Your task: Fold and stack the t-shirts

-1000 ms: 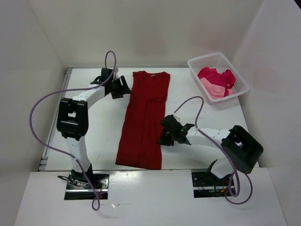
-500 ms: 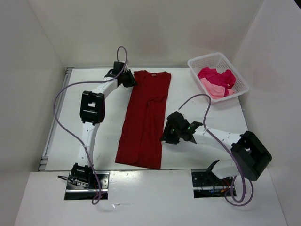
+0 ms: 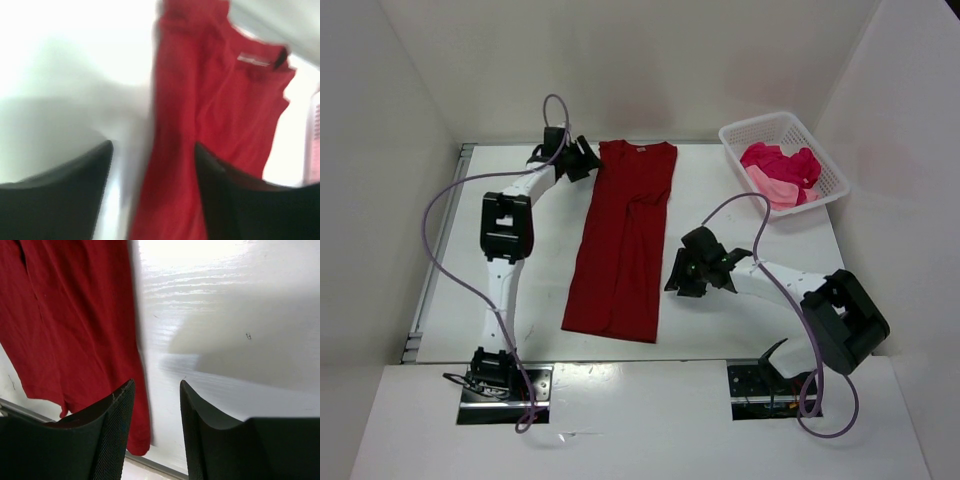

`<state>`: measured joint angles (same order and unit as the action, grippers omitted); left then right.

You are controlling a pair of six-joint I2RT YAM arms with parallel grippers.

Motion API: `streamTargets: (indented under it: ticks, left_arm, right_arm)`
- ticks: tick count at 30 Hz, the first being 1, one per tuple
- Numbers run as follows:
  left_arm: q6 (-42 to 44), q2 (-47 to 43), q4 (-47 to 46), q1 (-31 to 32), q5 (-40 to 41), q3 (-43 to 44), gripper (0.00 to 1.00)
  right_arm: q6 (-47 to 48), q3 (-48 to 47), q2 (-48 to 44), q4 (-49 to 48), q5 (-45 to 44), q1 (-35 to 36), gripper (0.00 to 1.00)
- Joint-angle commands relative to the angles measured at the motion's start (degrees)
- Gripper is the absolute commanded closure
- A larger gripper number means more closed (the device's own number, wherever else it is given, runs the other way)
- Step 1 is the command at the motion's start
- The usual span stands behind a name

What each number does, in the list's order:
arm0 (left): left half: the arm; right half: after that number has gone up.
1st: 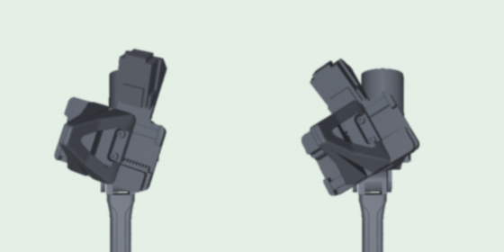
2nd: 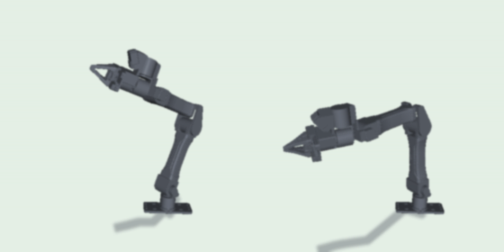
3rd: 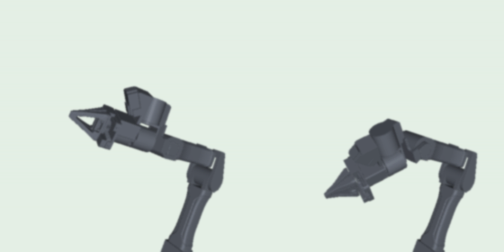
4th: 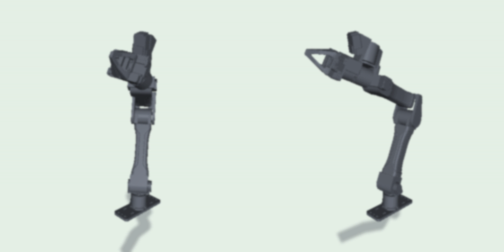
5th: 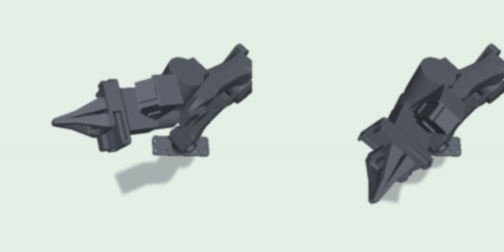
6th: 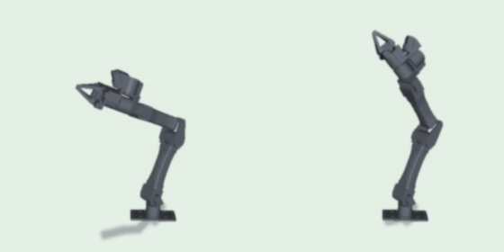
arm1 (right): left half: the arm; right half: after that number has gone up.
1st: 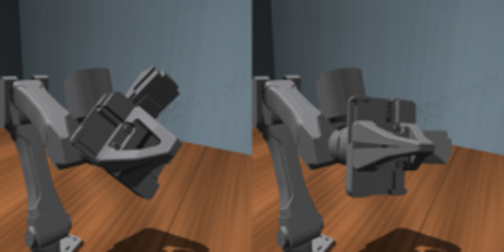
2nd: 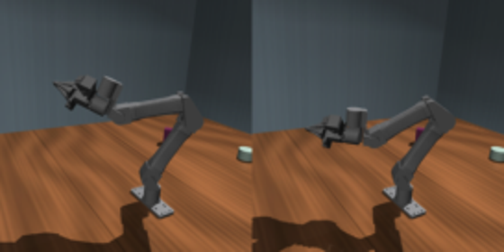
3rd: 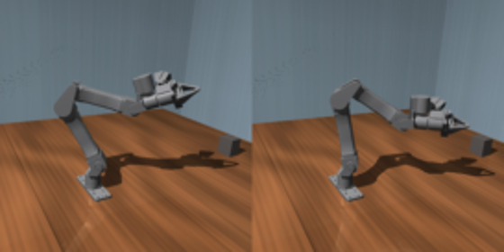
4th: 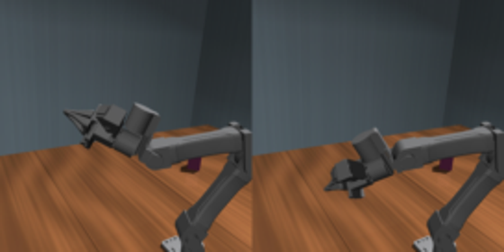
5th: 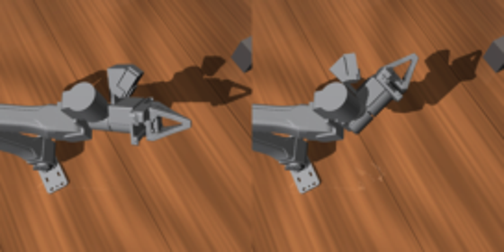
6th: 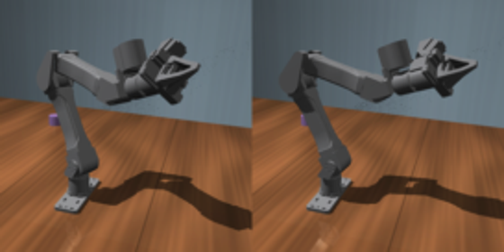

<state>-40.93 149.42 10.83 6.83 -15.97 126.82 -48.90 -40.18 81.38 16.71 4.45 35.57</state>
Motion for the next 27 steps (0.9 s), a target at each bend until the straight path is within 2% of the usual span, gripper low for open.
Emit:
streamTargets:
  ticks: [1, 2, 3, 5, 6, 9, 10, 12, 13, 14, 16, 22, 23, 25, 27]
  left_arm:
    - [0.23, -14.54, -6.66, -0.59, 3.12, -14.98, 0.23]
    - [0.23, -17.56, -7.66, -1.11, 3.92, -23.38, 0.07]
    - [0.23, -20.29, -8.28, -1.99, 4.45, -27.21, 0.02]
    - [0.94, -28.37, -8.28, -3.83, 5.06, -34.42, 0.0]
    - [0.94, -33.88, -8.89, -3.84, 5.07, -42.11, 0.0]
    - [1.46, -44.17, -7.24, -4.63, 2.88, -52.87, 0.0]
    - [1.46, -46.83, -7.23, -4.63, 2.35, -60.22, 0.02]
    - [0.86, -54.45, -5.14, -4.63, 1.12, -67.38, 0.18]
    - [-0.11, -57.03, -3.99, -4.63, 1.11, -70.28, 0.46]
    - [-0.12, -59.31, -2.93, -4.63, 0.42, -75.62, 0.53]
    - [-0.91, -65.56, 1.11, -4.02, -0.29, -79.87, 0.61]
    - [-4.15, -79.19, 12.36, -2.88, -1.79, -89.8, 0.62]
    - [-4.77, -80.24, 13.68, -2.88, -2.57, -90.52, 0.59]
    - [-6.26, -82.45, 15.7, 1.16, -1.53, -91.05, 0.54]
    - [-7.67, -82.98, 18.17, 1.7, -1.52, -91.05, 0.52]
  right_arm:
    - [2.84, -1.66, -0.35, -0.36, 1.53, -0.06, 0.53]
    - [2.85, -1.13, -0.87, -0.36, 2.14, -0.06, 0.53]
    - [3.37, -1.12, -1.49, -0.36, 3.19, -0.06, 0.52]
    - [3.38, 0.8, -2.1, -0.98, 5.03, -0.06, 0.52]
    - [2.07, 1.42, -3.15, -1.59, 5.04, 0.54, 0.52]
    - [-0.65, 4.84, -4.56, -4.83, 6.88, 2.3, 0.5]
    - [-2.67, 5.63, -4.57, -5.63, 7.5, 4.14, 0.5]
    - [-4.52, 6.87, -4.57, -7.48, 7.51, 6.69, 0.5]
    - [-6.45, 8.18, -4.57, -8.0, 7.51, 9.23, 0.5]
    - [-7.42, 8.19, -4.57, -9.4, 7.51, 10.38, 0.5]
    - [-9.7, 8.81, -4.57, -9.94, 7.51, 13.8, 0.48]
    - [-12.52, 11.09, -6.77, -9.77, 6.8, 14.79, 0.42]
    - [-12.53, 11.09, -6.77, -9.77, 6.8, 14.79, 0.42]
    - [-13.23, 12.41, -6.77, -10.29, 7.94, 14.79, 0.42]
    - [-15.16, 13.81, -6.77, -11.87, 7.94, 15.32, 0.42]
